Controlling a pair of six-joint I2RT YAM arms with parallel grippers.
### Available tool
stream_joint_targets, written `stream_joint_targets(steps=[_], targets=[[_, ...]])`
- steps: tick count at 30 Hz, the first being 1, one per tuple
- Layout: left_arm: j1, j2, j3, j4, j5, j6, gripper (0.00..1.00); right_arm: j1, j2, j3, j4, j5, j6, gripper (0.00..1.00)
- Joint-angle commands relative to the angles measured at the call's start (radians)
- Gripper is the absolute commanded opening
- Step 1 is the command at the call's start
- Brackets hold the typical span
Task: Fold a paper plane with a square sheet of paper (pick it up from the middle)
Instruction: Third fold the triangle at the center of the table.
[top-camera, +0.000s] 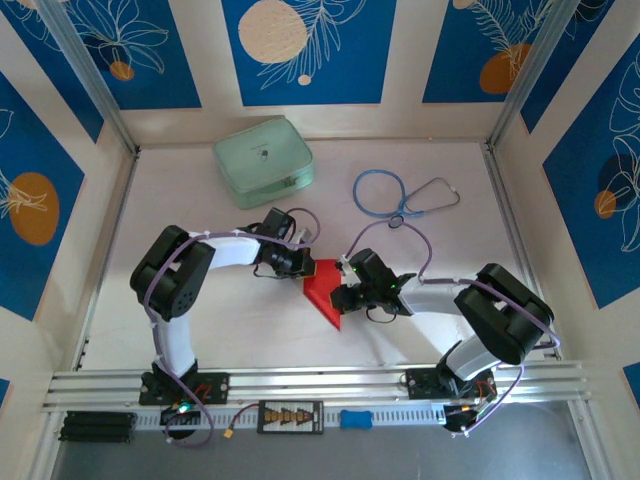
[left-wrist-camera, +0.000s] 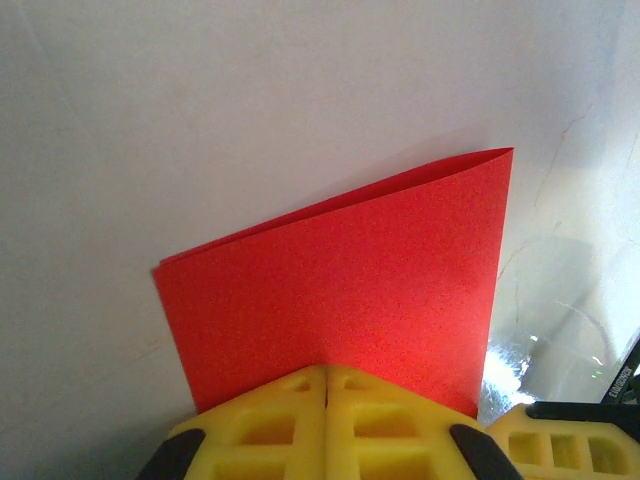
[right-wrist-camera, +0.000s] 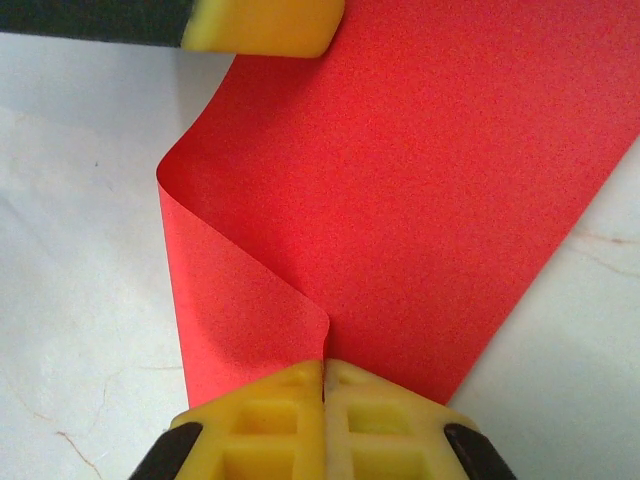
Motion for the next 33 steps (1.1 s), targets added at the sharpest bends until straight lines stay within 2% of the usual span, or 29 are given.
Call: stream_joint_targets(steps=[1, 5, 8, 11, 14, 18, 23, 33], targets=[[-0.005, -0.018, -0.004, -0.048, -0.045, -0.002, 0.07, -0.002, 0.021, 0.000, -0.010, 0.011, 0.006, 0.00], [-0.005, -0.064, 0.013, -0.057, -0.062, -0.008, 0.13, -0.002, 0.025, -0.004, -0.006, 0.009, 0.010, 0.00], [-0.005, -0.123, 0.011, -0.062, -0.081, -0.023, 0.24, -0.002, 0.029, -0.008, 0.003, 0.006, 0.017, 0.00], [-0.005, -0.205, -0.022, -0.056, -0.106, -0.046, 0.29, -0.002, 0.033, -0.012, 0.010, 0.000, 0.024, 0.00], [-0.008, -0.294, -0.100, 0.008, -0.097, -0.106, 0.25, -0.002, 0.035, -0.009, 0.013, 0.001, 0.027, 0.00], [-0.032, -0.394, -0.264, 0.187, -0.069, -0.256, 0.00, -0.002, 0.044, -0.004, 0.011, 0.005, 0.032, 0.00], [-0.085, -0.446, -0.431, 0.452, -0.073, -0.438, 0.00, 0.000, 0.053, -0.001, 0.009, 0.008, 0.032, 0.00], [-0.180, -0.306, -0.477, 0.648, -0.103, -0.545, 0.00, 0.005, 0.047, 0.010, -0.026, 0.020, 0.024, 0.00]])
